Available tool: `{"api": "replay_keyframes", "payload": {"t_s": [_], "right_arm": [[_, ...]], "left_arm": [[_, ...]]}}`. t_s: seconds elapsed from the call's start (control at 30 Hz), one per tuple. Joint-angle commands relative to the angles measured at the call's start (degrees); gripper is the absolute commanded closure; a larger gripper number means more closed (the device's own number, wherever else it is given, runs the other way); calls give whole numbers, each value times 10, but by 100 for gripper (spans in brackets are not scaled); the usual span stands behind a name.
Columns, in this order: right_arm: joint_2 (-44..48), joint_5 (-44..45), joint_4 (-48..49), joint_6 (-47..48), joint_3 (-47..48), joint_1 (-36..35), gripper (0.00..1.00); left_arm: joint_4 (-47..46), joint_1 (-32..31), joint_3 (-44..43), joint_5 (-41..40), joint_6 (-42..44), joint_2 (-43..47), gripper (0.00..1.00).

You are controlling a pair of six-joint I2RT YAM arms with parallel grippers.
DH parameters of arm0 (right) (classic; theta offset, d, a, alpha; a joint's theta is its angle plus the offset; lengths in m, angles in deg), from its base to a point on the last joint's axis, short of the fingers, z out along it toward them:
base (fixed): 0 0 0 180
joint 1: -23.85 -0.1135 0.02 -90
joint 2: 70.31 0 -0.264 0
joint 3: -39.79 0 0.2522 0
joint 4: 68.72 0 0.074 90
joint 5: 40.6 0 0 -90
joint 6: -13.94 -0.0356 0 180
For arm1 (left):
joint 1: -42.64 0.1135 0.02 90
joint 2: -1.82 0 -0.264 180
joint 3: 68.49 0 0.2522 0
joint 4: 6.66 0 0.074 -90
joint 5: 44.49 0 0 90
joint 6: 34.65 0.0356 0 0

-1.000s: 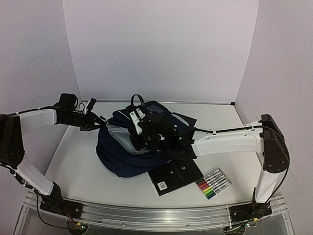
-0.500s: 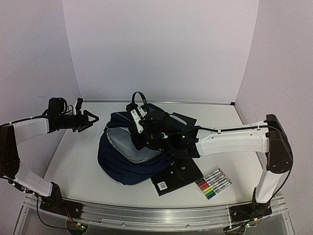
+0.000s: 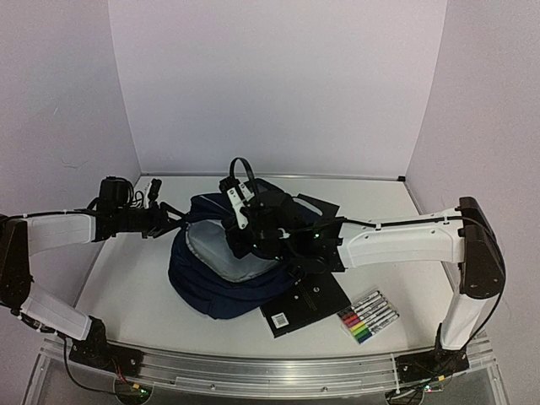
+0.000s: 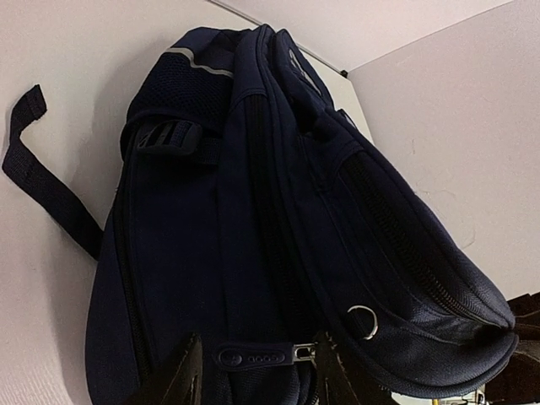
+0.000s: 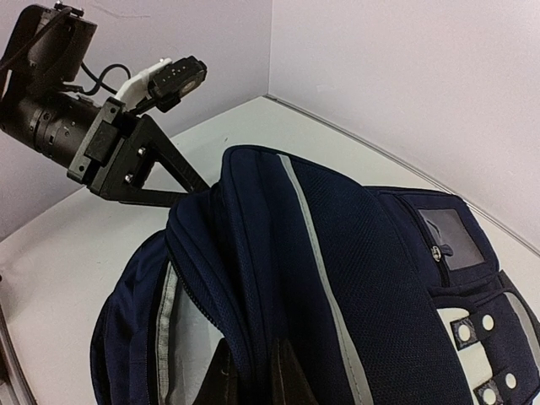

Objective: Pack the student bag
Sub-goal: Unzip the student bag at the center of the board, then pick up the book from the center of the board.

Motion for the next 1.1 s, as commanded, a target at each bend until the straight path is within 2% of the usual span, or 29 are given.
{"api": "replay_keyframes", "payload": {"t_s": [0.0,0.07,0.13,0.37,0.53,0.73,0.9,1.07], "right_arm": [[61,6,85,-20,11,-2,100],[62,8,85,-21,10,-2,100],[62,9,85,-21,8,-2,100],[61,10,86,-21,7,-2,100],[56,21,86,-22,14,-1,100],[31,66,75,-8,40,6,100],[-36,79,51,-6,110,21,100],[-121,115,43,-25,185,40,100]], "left_arm": [[-7,-5,0,-37,6,-8,59],[-3,-5,1,-57,-8,-5,65],[-3,-5,4,-70,-29,2,68],[-36,-5,43,-67,-89,52,65],[-15,-9,52,-43,-64,69,66],[55,-22,44,-53,-16,161,43],[160,-21,5,-114,-22,164,34],[149,-22,30,-123,-67,177,28]]}}
